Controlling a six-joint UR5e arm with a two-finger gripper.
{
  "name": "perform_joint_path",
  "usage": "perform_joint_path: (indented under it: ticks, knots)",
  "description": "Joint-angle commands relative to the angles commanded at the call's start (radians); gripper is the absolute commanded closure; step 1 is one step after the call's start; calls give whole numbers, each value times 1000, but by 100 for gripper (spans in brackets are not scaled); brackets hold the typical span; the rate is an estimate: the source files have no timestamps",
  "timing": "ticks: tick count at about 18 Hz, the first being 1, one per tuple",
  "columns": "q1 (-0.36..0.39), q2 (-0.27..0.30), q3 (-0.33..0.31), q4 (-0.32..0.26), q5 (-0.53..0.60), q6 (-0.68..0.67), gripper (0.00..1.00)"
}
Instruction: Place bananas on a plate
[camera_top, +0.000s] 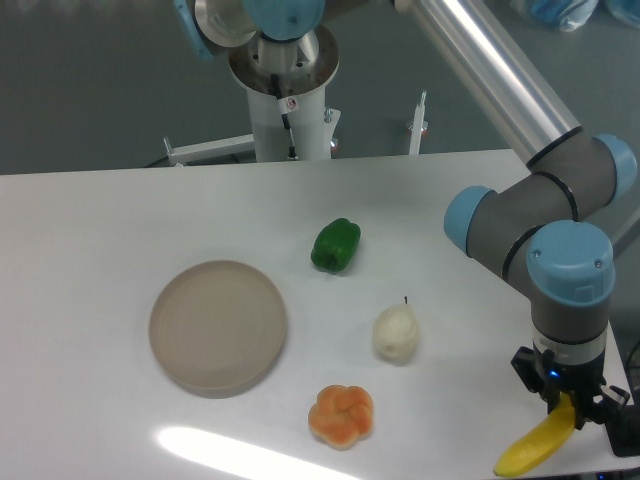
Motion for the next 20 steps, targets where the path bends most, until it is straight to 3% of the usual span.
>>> perform_joint_path:
  ticks: [20]
  knots:
    - [0, 12, -12, 0, 0, -3, 75]
